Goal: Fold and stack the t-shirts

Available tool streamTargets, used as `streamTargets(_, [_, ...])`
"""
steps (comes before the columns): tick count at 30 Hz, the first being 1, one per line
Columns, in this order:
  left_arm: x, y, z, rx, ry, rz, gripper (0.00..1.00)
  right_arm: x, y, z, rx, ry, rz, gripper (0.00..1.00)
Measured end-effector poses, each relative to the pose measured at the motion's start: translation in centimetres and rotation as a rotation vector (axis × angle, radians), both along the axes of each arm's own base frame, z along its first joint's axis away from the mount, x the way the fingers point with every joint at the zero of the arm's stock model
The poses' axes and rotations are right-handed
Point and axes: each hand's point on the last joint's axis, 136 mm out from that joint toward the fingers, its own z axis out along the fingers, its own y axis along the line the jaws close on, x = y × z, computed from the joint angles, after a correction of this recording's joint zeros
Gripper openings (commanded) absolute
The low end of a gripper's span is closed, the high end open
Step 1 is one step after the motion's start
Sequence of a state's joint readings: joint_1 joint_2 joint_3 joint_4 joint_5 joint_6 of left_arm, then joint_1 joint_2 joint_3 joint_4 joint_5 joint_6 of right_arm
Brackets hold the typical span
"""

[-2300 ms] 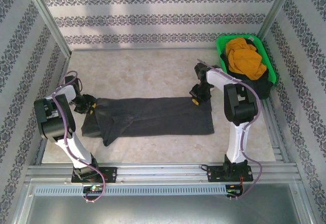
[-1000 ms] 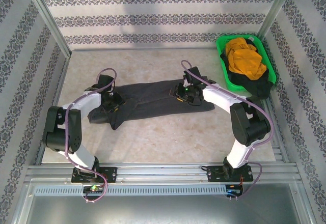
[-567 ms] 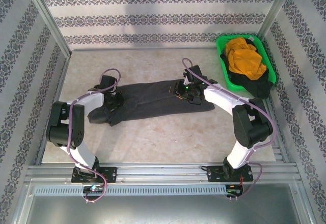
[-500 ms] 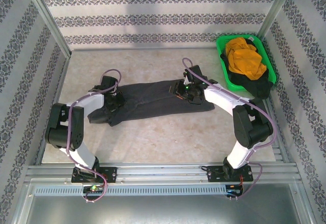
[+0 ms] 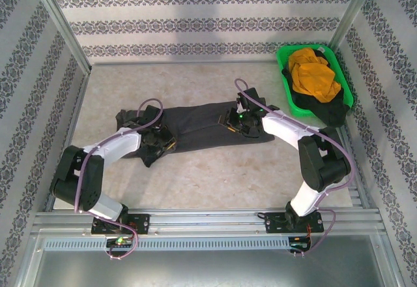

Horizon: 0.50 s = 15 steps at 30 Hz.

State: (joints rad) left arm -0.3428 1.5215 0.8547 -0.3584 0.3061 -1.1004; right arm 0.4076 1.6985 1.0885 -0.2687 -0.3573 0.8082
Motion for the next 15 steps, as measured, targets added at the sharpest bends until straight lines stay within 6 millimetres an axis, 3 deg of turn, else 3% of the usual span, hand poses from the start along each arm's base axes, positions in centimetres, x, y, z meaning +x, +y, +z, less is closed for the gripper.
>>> streamTargets(3, [-0.3,-0.7,-0.9,-0.012,0.043,0.032,0.11,-0.2,-0.4,-0.3,-0.004,0.010,-0.007,0.43])
streamTargets(5, [-0.6,-1.0,-1.2,-0.018,0.062,0.049,0.33,-0.2,-0.6,-0.3,-0.005,0.013,-0.012,0.42])
streamTargets(7, [-0.7,-1.4,-1.2,-0.035,0.074,0.069,0.44,-0.2,-0.6,-0.2,-0.002,0.013,-0.011,0.42])
streamTargets(15, [-1.2,-2.8,-1.2,-0.117,0.102,0.094,0.39,-0.4,-1.1,0.0,-0.003,0.015,-0.021,0.41])
